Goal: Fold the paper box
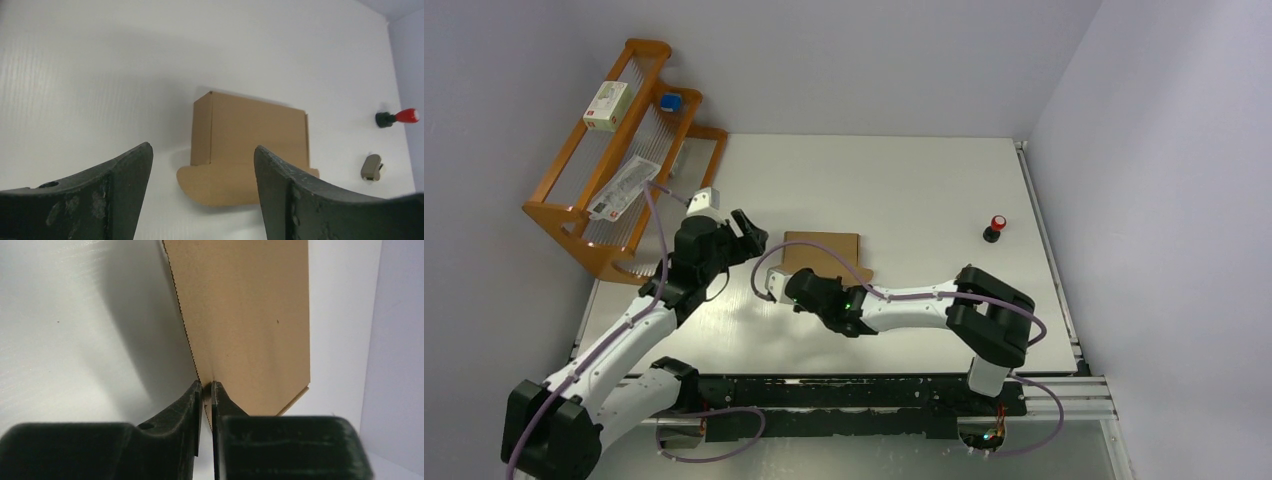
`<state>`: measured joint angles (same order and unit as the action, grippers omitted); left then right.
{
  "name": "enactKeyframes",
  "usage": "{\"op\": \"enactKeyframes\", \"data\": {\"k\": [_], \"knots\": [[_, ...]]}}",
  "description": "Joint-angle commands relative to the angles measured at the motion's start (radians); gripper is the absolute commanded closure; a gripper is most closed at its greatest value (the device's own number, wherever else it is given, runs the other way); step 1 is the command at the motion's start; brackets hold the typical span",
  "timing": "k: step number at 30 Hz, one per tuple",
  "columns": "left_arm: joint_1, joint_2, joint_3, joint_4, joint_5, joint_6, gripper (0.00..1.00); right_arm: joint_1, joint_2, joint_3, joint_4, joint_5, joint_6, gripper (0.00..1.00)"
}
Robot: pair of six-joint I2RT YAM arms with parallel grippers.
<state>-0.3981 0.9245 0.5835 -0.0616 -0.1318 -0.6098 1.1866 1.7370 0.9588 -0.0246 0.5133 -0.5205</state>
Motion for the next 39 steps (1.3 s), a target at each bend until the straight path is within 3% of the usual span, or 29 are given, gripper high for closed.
{"op": "enactKeyframes", "data": {"k": [1, 9, 19, 28, 39], "knots": [[-0.008, 0.066, -0.019, 0.076, 0.071, 0.010, 0.21, 0.004, 0.010, -0.024, 0.010, 0.016, 0.062, 0.82], [-0.008, 0.238, -0.019, 0.184, 0.112, 0.029, 0.21, -0.018, -0.151, -0.055, 0.013, -0.035, 0.180, 0.46], [-0.010, 0.434, 0.023, 0.263, 0.203, 0.059, 0.24, -0.167, -0.323, -0.172, 0.089, -0.161, 0.390, 0.28], [-0.015, 0.515, 0.029, 0.291, 0.245, 0.076, 0.27, -0.437, -0.325, -0.228, 0.178, -0.326, 0.714, 0.29], [-0.018, 0.556, 0.014, 0.306, 0.258, 0.084, 0.34, -0.523, -0.215, -0.302, 0.259, -0.443, 0.879, 0.45]]}}
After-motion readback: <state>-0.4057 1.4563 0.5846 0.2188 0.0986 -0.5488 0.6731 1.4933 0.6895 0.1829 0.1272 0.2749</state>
